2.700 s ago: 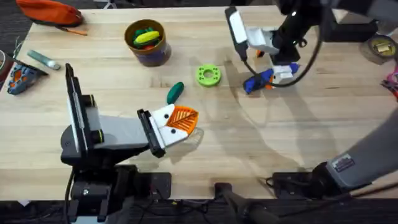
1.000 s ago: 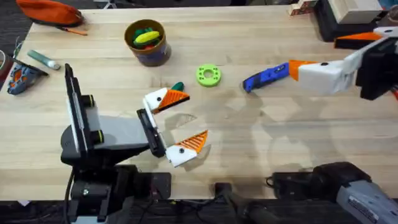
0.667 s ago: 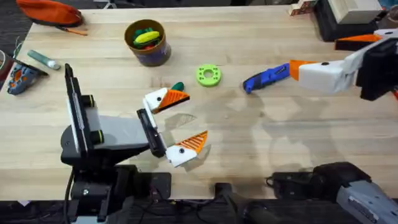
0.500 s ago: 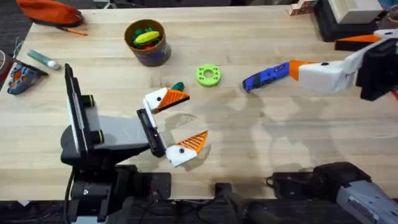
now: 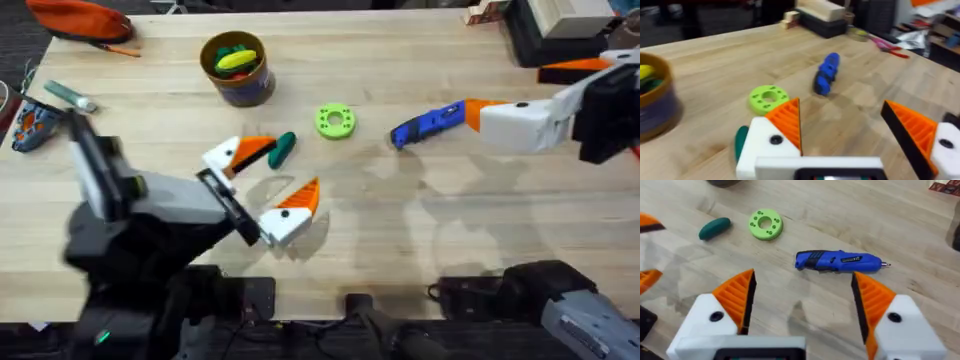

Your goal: Pick up the gripper from the table and insert it into the empty holder that is missing its gripper. Then pick up a screw, insert it into the mounting hole, and use the screwdriver to tighten it. Finally, clean up the table by picking up the vegetable and placing it into the bucket.

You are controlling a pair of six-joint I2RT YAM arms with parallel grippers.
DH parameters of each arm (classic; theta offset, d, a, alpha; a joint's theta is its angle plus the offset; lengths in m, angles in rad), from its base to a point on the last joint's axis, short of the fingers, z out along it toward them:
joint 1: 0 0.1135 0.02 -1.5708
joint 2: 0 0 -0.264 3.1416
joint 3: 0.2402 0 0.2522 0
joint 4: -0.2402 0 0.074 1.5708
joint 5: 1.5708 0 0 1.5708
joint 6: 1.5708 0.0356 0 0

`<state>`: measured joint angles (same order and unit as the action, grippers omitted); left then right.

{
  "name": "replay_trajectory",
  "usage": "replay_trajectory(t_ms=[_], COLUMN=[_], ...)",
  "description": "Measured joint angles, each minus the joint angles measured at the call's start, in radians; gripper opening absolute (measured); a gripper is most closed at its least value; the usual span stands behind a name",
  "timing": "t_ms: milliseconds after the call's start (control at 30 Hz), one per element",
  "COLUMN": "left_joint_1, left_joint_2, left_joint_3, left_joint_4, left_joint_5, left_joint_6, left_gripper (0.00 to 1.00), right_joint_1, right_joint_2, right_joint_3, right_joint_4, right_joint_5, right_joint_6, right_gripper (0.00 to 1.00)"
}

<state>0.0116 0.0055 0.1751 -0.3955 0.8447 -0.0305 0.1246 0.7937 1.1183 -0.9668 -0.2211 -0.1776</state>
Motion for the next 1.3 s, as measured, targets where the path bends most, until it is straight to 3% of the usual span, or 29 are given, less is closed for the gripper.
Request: replay_trajectory(t_ms=[200, 333, 667, 833, 1133, 1200, 1300], left_joint_1=[0.000, 0.000, 0.000, 0.000, -0.004, -0.020, -0.083], left_joint_2=[0.010, 0.090, 0.531, 0.724, 0.928, 0.968, 1.042], left_joint_3=[0.285, 0.469, 0.837, 0.884, 0.884, 0.885, 0.898], left_joint_4=[-0.306, -0.466, -0.801, -0.834, -0.843, -0.843, -0.841], left_joint_5=[-0.137, -0.201, -0.297, -0.308, -0.333, -0.371, -0.447], left_joint_6=[0.030, 0.064, 0.145, 0.148, 0.119, 0.109, 0.101], left_gripper=[0.986, 0.986, 0.986, 0.986, 0.986, 0.986, 0.986], right_joint_1=[0.000, 0.000, 0.000, 0.000, 0.000, 0.000, 0.000], right_joint_2=[0.000, 0.000, 0.000, 0.000, 0.000, 0.000, 0.000], right_joint_3=[0.000, 0.000, 0.000, 0.000, 0.000, 0.000, 0.000], right_joint_4=[-0.001, -0.001, -0.001, -0.001, -0.001, -0.001, -0.001], right_joint_5=[0.000, 0.000, 0.000, 0.000, 0.000, 0.000, 0.000], right_joint_6=[0.003, 0.003, 0.003, 0.003, 0.003, 0.003, 0.003], right_gripper=[0.992, 0.994, 0.994, 0.994, 0.994, 0.994, 0.994])
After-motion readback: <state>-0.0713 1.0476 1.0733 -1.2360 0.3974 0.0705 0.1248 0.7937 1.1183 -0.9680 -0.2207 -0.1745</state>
